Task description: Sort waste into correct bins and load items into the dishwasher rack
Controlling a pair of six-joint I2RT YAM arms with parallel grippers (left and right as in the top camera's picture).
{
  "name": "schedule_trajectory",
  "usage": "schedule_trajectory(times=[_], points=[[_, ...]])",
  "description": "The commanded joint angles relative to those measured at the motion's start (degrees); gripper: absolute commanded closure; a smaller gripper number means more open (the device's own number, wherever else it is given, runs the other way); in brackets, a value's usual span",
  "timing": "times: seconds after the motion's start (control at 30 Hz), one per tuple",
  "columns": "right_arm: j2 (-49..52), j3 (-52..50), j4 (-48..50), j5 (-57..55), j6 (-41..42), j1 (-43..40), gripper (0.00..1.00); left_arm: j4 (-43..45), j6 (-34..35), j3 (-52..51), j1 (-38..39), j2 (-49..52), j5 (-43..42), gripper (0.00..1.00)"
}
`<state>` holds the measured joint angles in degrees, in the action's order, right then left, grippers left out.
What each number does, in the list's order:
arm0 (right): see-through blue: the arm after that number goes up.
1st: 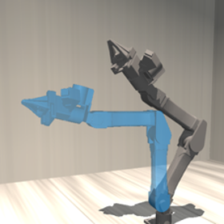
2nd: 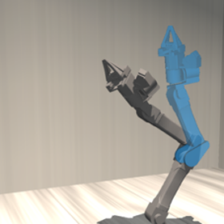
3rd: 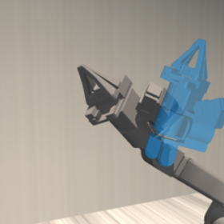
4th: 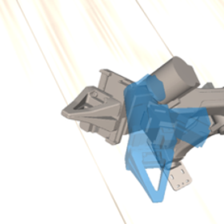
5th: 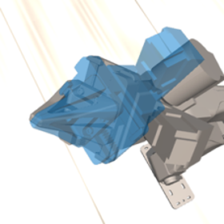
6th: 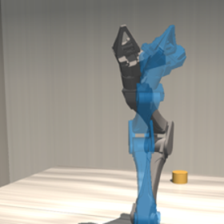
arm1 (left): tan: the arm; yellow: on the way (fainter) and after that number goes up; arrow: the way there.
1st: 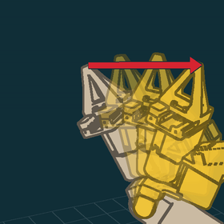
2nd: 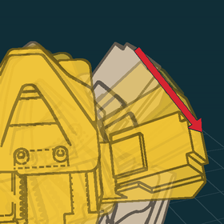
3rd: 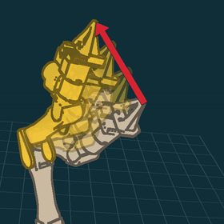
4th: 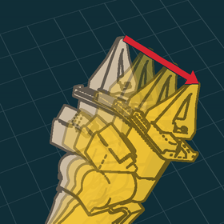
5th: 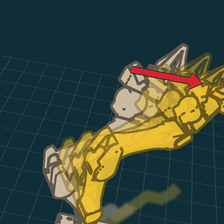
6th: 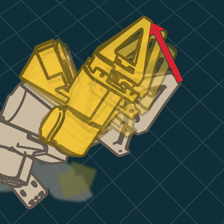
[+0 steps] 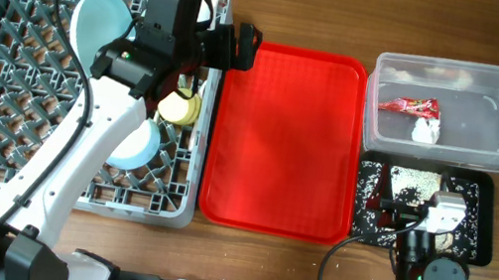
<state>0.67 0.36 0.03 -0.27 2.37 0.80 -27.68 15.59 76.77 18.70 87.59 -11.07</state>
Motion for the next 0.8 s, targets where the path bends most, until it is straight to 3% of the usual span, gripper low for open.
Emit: schedule_trajectory(times=[0.0, 0.3, 0.47, 0.63, 0.77], points=[[-0.39, -0.09, 0.55, -1.16, 0.79, -0.28, 0.0, 0.11, 0.5, -0.04, -0.17, -0.31, -0.9, 0.0], [-0.39, -0.09, 0.55, -1.16, 0.81, -0.28, 0.0, -2.82, 0.46, -0.07, -0.22, -2.56, -0.87, 0.0], [-0.39, -0.09, 0.52, -1.16, 0.81, -0.28, 0.0, -13.22, -0.35, -0.07, -0.85, -19.61, 12.52, 0.0], [-0.39, -0.09, 0.52, -1.16, 0.79, -0.28, 0.0, -30.99, -0.28, -1.33, -9.97, -37.07, 12.41, 0.0], [-0.39, -0.09, 0.55, -1.16, 0.81, -0.28, 0.0, -30.97, -0.31, -16.9, -15.65, -56.11, 12.44, 0.0]])
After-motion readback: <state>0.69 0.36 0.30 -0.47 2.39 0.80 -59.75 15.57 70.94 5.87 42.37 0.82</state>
